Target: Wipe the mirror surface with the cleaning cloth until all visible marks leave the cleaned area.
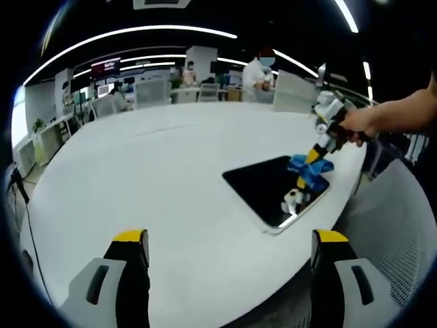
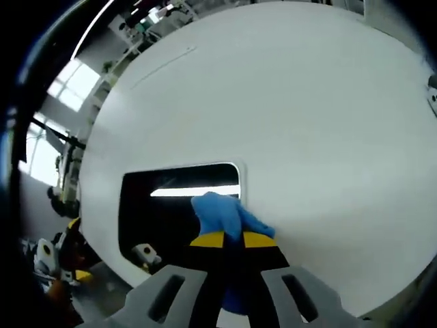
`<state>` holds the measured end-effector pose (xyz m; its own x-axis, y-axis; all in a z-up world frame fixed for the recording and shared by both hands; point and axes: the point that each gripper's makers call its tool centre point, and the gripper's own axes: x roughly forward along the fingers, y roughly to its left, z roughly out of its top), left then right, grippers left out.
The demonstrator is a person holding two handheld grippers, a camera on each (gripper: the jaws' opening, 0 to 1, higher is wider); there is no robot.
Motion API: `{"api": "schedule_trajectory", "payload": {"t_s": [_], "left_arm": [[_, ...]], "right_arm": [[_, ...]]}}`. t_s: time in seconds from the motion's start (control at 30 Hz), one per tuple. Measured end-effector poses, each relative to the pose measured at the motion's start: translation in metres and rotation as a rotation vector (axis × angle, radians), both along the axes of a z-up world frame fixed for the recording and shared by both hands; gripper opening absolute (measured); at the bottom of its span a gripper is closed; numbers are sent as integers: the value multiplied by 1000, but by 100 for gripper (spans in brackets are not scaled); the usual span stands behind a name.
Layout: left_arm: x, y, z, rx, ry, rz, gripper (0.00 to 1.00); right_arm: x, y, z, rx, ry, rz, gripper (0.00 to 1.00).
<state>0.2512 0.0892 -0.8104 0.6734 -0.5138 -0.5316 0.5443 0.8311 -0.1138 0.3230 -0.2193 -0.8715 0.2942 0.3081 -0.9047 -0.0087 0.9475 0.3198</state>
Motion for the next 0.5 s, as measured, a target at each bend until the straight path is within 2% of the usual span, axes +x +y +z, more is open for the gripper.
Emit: {"api": "schedule_trajectory", "payload": {"t_s": [0.2, 0.5], "left_arm": [[0, 0, 0, 0, 0, 2, 99], [1, 1, 0, 4, -3, 6, 99]], "right_arm": [[0, -1, -2, -4, -8, -4, 2], [-14, -1, -1, -6, -4, -4, 2]]}}
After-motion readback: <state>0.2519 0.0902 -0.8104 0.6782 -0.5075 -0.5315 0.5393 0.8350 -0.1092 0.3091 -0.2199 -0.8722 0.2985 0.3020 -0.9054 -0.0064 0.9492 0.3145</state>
